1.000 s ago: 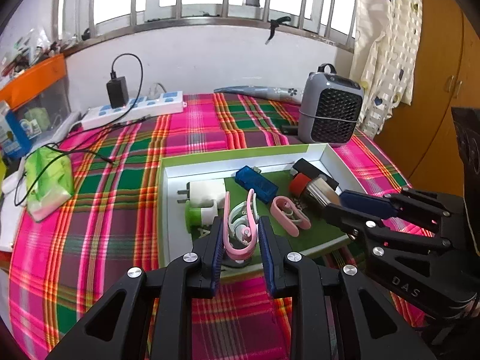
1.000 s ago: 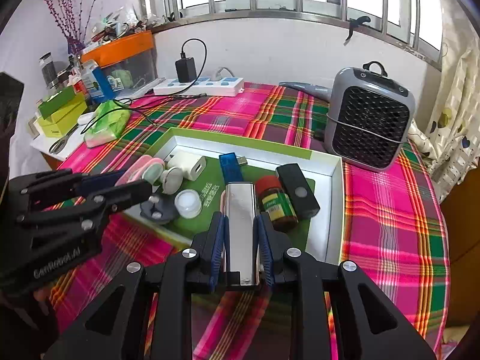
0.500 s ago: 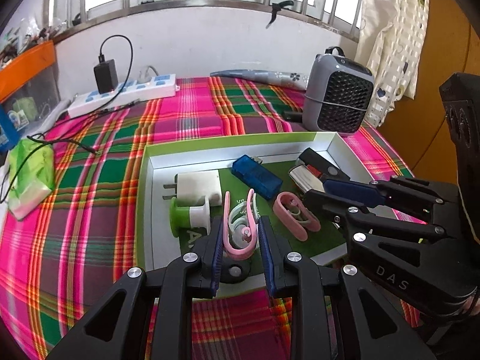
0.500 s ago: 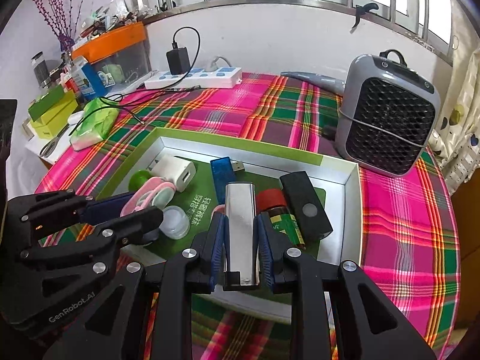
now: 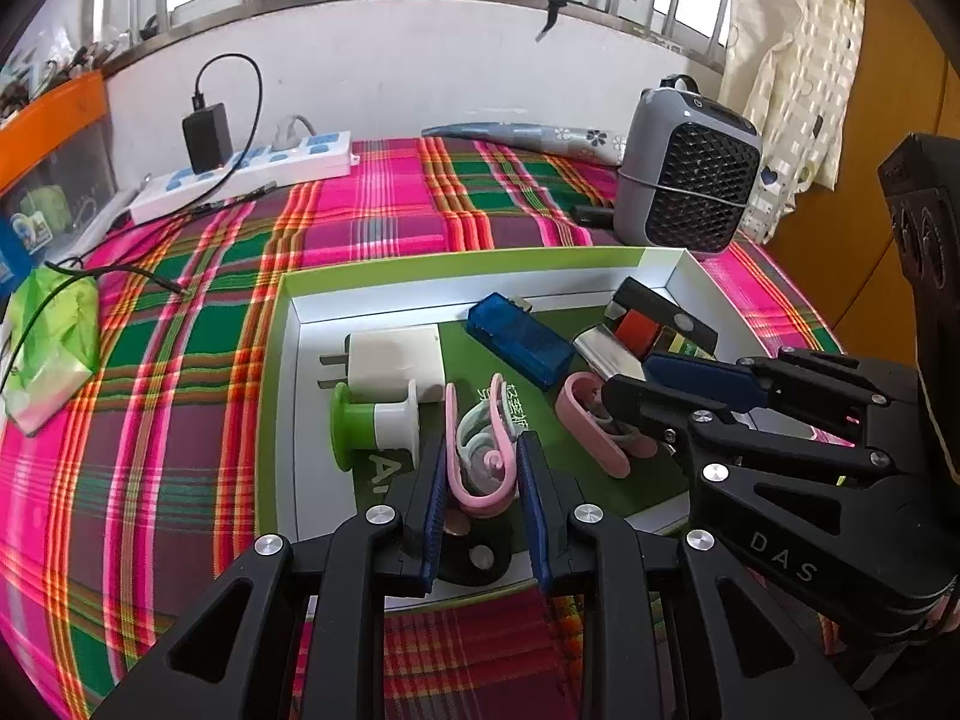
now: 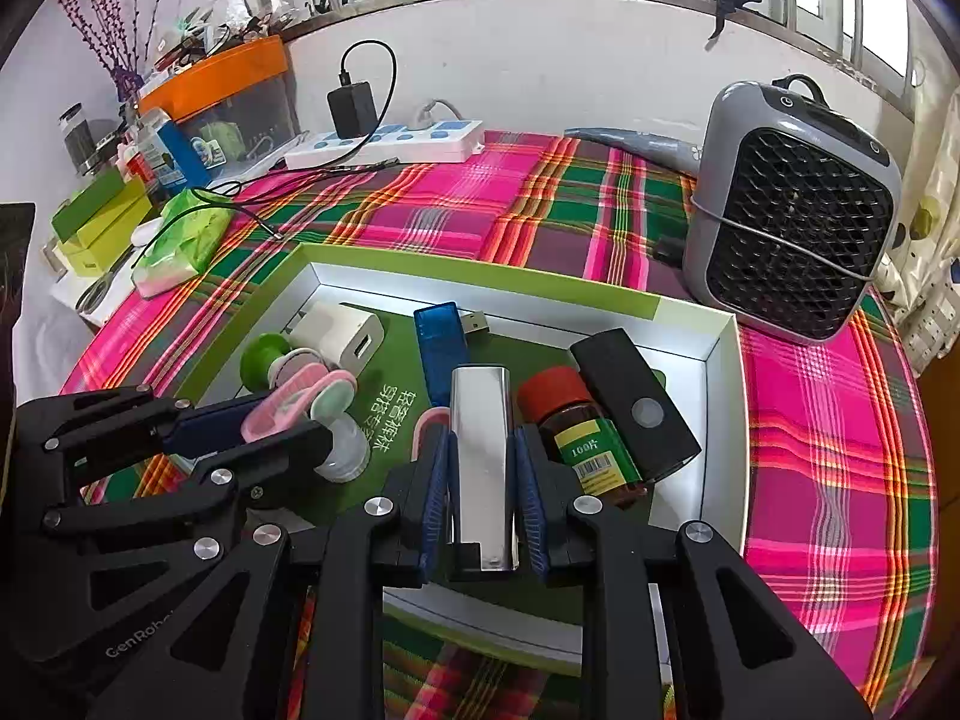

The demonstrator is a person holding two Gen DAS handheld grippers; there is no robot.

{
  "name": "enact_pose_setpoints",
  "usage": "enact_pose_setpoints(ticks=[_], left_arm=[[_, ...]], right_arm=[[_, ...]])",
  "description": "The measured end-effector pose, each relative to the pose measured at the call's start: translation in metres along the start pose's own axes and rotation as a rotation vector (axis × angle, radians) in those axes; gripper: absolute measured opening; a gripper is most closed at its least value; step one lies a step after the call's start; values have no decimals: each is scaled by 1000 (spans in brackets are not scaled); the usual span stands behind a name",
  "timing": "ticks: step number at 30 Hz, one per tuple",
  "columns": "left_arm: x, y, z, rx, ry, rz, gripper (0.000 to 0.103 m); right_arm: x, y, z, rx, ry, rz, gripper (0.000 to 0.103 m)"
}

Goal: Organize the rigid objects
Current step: 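Lower the cable loop into the box with the left gripper while the right gripper lowers the silver bar, then open both grippers to release the cable loop and silver bar, then withdraw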

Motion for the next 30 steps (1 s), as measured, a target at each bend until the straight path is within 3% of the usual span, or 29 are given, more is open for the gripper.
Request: enact_pose_setpoints(ticks=[13,19,30], left_arm=[[0,0,-1,-6,1,1,23],[2,0,-4,-7,19,-3,30],[1,-1,-5,-3,30,-2,31]], right_arm=[[2,-1,0,18,15,1,25],[1,-2,0,20,21,0,25],[1,-3,1,31,27,4,25]])
Point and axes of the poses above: each gripper's, at about its wrist camera, not at the fingertips, and x roughly the way its jaws point, z to its right, y to its top, the point moved 10 cm from there along x, roughly the way its jaws point, and after that the axes turned 9 degrees about -x, right-handed, at the moved point
